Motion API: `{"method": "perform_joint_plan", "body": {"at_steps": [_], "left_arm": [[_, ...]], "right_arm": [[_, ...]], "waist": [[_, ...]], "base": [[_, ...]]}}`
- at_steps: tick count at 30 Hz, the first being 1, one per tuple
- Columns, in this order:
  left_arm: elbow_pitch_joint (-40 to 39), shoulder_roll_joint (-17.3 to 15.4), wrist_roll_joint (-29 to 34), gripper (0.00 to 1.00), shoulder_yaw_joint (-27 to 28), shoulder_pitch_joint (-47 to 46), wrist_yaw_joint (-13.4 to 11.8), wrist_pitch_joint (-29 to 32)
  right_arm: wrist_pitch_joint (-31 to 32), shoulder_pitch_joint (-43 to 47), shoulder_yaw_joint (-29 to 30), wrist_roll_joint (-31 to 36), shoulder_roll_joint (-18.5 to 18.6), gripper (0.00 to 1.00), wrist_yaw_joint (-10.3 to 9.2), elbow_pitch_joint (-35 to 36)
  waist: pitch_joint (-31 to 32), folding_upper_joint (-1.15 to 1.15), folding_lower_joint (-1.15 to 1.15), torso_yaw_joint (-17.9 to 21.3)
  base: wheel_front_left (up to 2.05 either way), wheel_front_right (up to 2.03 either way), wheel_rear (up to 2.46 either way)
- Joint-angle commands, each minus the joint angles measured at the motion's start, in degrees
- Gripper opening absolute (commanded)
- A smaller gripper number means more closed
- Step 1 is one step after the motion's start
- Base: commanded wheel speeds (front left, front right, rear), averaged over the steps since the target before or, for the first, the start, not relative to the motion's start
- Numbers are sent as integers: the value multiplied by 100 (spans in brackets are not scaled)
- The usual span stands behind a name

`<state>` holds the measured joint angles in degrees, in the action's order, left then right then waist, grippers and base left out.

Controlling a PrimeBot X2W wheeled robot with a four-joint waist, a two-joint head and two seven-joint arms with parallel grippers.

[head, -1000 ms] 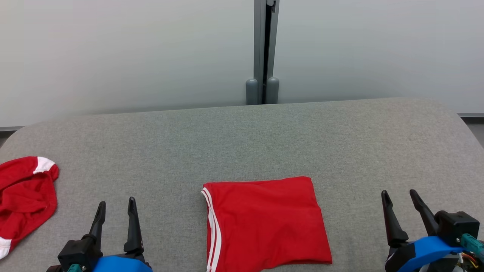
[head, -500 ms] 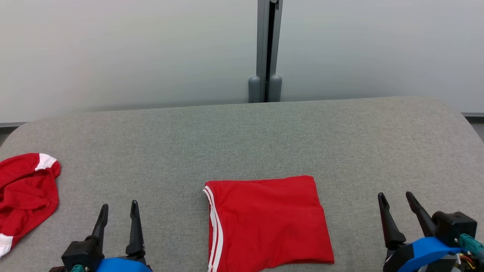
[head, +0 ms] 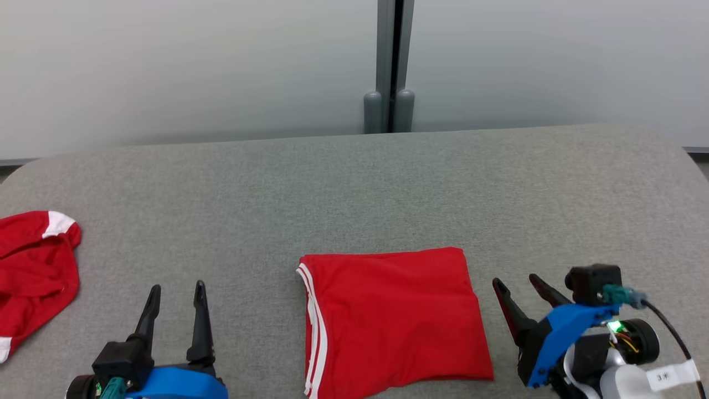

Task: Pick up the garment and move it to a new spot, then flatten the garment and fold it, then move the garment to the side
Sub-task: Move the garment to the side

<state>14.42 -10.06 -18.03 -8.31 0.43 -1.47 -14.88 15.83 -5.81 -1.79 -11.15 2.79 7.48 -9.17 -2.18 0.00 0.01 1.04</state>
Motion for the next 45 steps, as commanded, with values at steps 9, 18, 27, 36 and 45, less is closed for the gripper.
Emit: {"method": "perform_joint_plan", "body": {"at_steps": [9,18,27,36,45], "left_arm": [[-76,100,101,100,-201,-424,66,-24],[-109,159,150,100,-235,-485,131,-34],[-230,198,194,100,-198,-485,129,-36],[-690,163,157,100,101,-607,113,-36],[-1215,5,430,100,172,-1113,199,-31]], "right_arm": [[796,-740,-50,-382,24,100,3,-1379],[808,-935,-445,-683,0,100,3,-2226],[664,-1208,-865,-464,7,0,2,-2444],[863,-2935,-2173,171,1018,0,-2,-2082],[558,-4674,-2413,65,1921,0,-1,-2183]], "waist": [[-372,0,-1,-455],[-477,0,-1,-509],[-563,0,-1,-443],[-1337,0,-1,113],[-2613,0,-1,751]], "base": [[0,0,0],[0,0,0],[0,0,0],[0,0,0],[0,0,0]]}}
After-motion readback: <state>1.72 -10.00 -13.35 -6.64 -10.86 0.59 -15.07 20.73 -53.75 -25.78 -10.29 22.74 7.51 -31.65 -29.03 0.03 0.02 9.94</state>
